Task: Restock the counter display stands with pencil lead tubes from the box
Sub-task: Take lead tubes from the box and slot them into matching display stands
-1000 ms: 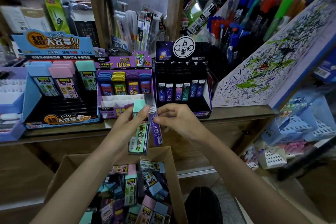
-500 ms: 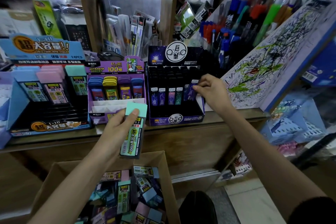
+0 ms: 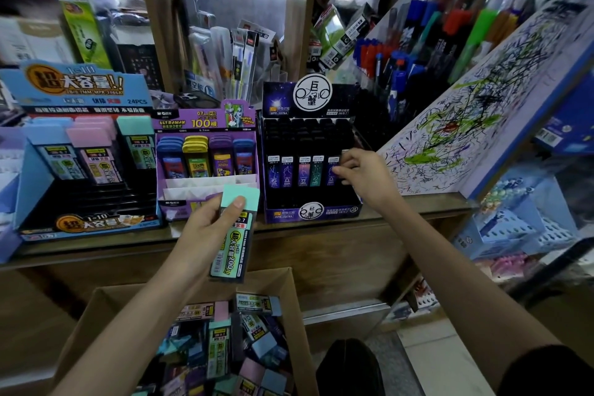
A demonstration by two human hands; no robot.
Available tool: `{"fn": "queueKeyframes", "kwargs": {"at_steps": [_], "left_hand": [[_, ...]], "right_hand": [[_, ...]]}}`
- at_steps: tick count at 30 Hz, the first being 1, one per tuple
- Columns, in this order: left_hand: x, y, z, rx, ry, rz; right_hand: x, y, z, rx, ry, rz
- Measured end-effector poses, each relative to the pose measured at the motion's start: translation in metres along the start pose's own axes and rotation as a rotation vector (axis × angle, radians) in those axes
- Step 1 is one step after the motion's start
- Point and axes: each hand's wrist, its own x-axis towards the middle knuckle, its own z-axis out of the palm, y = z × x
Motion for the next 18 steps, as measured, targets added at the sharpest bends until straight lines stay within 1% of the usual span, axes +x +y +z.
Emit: {"fn": "queueKeyframes", "kwargs": {"at_steps": [2,6,8,10,11,12,13,15,16,18], "left_hand": [[0.0,-0.002,0.0,0.001,0.0,0.001],[0.0,-0.003,-0.001,0.007,0.013,0.015],[-0.002,-0.001,-0.005,0.012,0.021,0.036],[-0.003,0.001,-0.01,0.006,0.028,0.053],[-0.003,0.002,-0.013,-0.005,0.029,0.056],[-0.003,0.002,-0.015,-0.014,0.028,0.057],[-0.002,0.003,-0.018,-0.019,0.025,0.055],[-0.002,0.004,-0.022,-0.018,0.02,0.067],[-0.002,0.005,-0.024,-0.013,0.016,0.084],[-0.004,0.008,-0.031,0.002,0.01,0.13]], "right_hand": [[0.002,-0.002,0.001,-0.078,0.032,0.025],[-0.004,-0.012,0.0,-0.257,0.026,0.073],[-0.013,-0.02,-0.002,-0.388,0.076,0.028],[-0.023,-0.033,-0.003,-0.48,0.159,-0.081],[-0.03,-0.042,-0.003,-0.45,0.181,-0.139],[-0.037,-0.054,0.0,-0.358,0.161,-0.179],[-0.044,-0.067,0.006,-0.213,0.095,-0.199],[-0.059,-0.094,0.025,0.078,-0.128,-0.191],[-0.066,-0.106,0.036,0.155,-0.224,-0.187],[-0.074,-0.124,0.061,0.187,-0.328,-0.217]]}}
